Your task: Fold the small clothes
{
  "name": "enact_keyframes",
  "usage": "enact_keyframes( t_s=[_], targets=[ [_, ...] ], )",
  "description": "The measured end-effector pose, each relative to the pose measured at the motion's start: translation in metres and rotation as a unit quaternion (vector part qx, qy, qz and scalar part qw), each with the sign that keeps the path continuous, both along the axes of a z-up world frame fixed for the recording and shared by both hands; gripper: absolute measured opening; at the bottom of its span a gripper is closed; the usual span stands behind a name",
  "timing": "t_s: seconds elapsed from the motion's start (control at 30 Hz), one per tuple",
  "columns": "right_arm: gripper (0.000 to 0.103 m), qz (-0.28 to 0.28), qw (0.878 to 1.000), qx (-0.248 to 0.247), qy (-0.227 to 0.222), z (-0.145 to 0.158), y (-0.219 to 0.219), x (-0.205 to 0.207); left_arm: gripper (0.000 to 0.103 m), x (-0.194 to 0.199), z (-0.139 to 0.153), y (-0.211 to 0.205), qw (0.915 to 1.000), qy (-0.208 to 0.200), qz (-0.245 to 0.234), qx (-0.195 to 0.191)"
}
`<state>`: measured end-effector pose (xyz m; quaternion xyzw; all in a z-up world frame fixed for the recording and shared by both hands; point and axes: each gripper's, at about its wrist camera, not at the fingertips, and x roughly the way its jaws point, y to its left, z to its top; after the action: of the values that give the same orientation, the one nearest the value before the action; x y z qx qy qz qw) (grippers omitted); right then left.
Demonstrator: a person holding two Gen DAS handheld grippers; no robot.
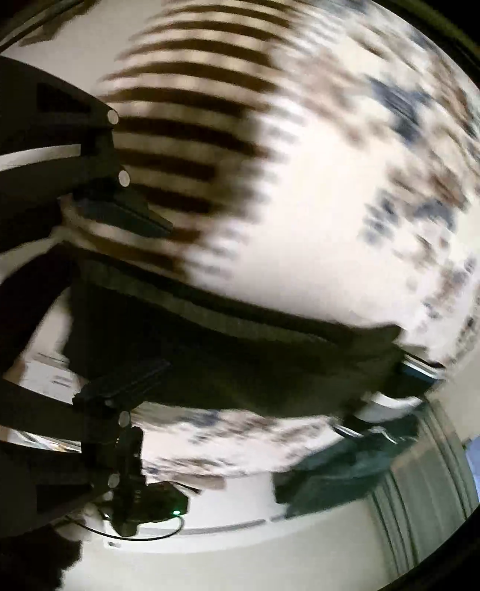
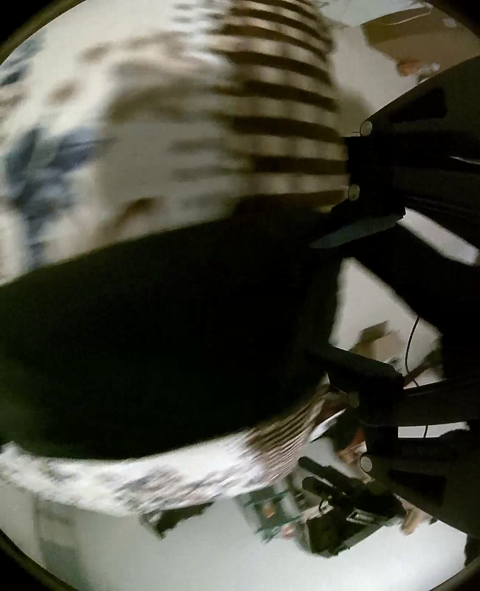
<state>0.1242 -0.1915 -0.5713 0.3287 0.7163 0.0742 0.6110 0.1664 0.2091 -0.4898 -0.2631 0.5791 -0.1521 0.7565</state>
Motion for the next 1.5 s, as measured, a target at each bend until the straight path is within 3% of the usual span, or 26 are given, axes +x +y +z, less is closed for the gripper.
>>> enact_keyframes(
  t_s=[0.17, 0.33, 0.47, 0.53, 0.63, 0.67, 0.7, 0.73, 0.83, 0.87, 0.97, 1.03, 1.1, 1.13, 1.17, 1.2, 1.3, 1.33, 1.4, 1.5],
  targets=[
    [0.057, -0.053, 0.996, -0.011, -0.077, 0.019, -0.049, 0.101, 0.066, 0.118, 0.013, -0.035, 0.9981, -0.061, -0.01, 0.004],
    [0.057, -0.096, 0.989, 0.0, -0.112, 0.012, -0.091, 0.205, 0.066, 0.218, 0.0, -0.072, 0.9976, -0.064, -0.026, 0.002],
    [0.057, -0.126, 0.984, 0.015, -0.123, -0.008, -0.11, 0.289, 0.066, 0.272, -0.02, -0.099, 0.9975, -0.052, -0.038, 0.028],
    [0.057, -0.135, 0.982, 0.034, -0.127, -0.023, -0.1, 0.33, 0.066, 0.294, -0.032, -0.109, 0.9972, -0.046, -0.045, 0.039],
    [0.057, -0.1, 0.985, 0.025, -0.14, -0.039, -0.094, 0.379, 0.066, 0.322, -0.046, -0.124, 0.996, -0.04, -0.054, 0.058],
    [0.046, -0.087, 0.986, 0.007, -0.145, -0.042, -0.093, 0.389, 0.066, 0.331, -0.05, -0.13, 0.9952, -0.04, -0.059, 0.067],
    [0.023, -0.078, 0.986, -0.006, -0.15, -0.046, -0.092, 0.398, 0.066, 0.335, -0.05, -0.132, 0.9949, -0.041, -0.061, 0.069],
    [0.023, -0.073, 0.986, -0.03, -0.15, -0.049, -0.093, 0.404, 0.066, 0.341, -0.051, -0.136, 0.9943, -0.044, -0.065, 0.072],
    [0.007, -0.073, 0.981, -0.096, -0.155, -0.054, -0.101, 0.419, 0.066, 0.35, -0.054, -0.142, 0.9939, -0.042, -0.07, 0.075],
    [0.006, -0.076, 0.98, -0.105, -0.15, -0.054, -0.106, 0.42, 0.066, 0.353, -0.055, -0.145, 0.994, -0.039, -0.071, 0.074],
    [0.007, -0.114, 0.987, -0.045, -0.106, -0.058, -0.126, 0.41, 0.066, 0.361, -0.061, -0.151, 0.9941, -0.031, -0.075, 0.072],
    [0.018, -0.135, 0.986, -0.01, -0.095, -0.055, -0.137, 0.395, 0.066, 0.366, -0.066, -0.153, 0.9945, -0.026, -0.075, 0.067],
    [0.057, -0.146, 0.984, 0.038, -0.097, -0.054, -0.141, 0.378, 0.063, 0.369, -0.069, -0.149, 0.9957, -0.032, -0.068, 0.055],
    [0.061, -0.148, 0.981, 0.073, -0.098, -0.055, -0.142, 0.368, 0.043, 0.369, -0.069, -0.146, 0.9961, -0.035, -0.065, 0.049],
    [0.063, -0.146, 0.98, 0.095, -0.094, -0.058, -0.14, 0.363, 0.008, 0.369, -0.069, -0.141, 0.9964, -0.037, -0.061, 0.047],
    [0.063, -0.138, 0.979, 0.12, -0.087, -0.064, -0.134, 0.359, 0.007, 0.37, -0.07, -0.137, 0.9969, -0.035, -0.059, 0.038],
    [0.063, -0.103, 0.982, 0.13, -0.093, -0.072, -0.116, 0.363, 0.006, 0.369, -0.066, -0.127, 0.9973, -0.048, -0.052, 0.02],
    [0.061, -0.088, 0.984, 0.119, -0.103, -0.072, -0.109, 0.366, 0.006, 0.369, -0.063, -0.124, 0.9973, -0.05, -0.052, 0.016],
    [0.01, -0.065, 0.986, 0.096, -0.121, -0.067, -0.095, 0.375, 0.006, 0.369, -0.058, -0.119, 0.997, -0.055, -0.051, 0.018],
    [0.008, -0.052, 0.986, 0.046, -0.154, -0.056, -0.082, 0.39, 0.006, 0.372, -0.055, -0.107, 0.9977, -0.055, -0.037, 0.009]
  ],
)
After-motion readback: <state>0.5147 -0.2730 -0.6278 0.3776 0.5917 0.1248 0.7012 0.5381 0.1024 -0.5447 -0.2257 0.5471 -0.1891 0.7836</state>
